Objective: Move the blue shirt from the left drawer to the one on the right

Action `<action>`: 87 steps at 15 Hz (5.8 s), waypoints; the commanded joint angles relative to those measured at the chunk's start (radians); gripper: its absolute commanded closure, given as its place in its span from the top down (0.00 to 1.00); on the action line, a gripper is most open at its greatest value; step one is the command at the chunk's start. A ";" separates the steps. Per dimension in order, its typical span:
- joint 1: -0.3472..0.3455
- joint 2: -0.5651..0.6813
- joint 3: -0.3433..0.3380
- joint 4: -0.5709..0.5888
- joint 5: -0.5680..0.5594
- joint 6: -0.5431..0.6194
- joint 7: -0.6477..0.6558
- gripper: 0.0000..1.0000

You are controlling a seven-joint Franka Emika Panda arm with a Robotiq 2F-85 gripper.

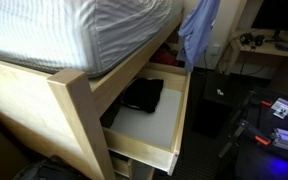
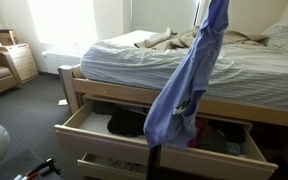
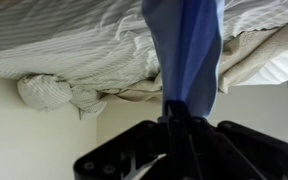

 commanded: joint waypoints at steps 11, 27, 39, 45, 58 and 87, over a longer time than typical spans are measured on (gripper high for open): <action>0.507 0.215 -0.541 -0.066 -0.022 0.634 0.031 0.00; 0.745 0.025 -0.654 0.307 -0.313 -0.312 0.201 0.00; 1.080 -0.057 -0.736 0.534 -0.449 -0.274 0.527 0.00; 1.423 -0.166 -0.950 0.875 -0.647 -0.153 0.779 0.00; 1.474 -0.442 -1.013 0.972 -0.712 0.182 0.725 0.00; 1.095 -0.485 -0.947 0.110 -0.653 -0.062 0.917 0.00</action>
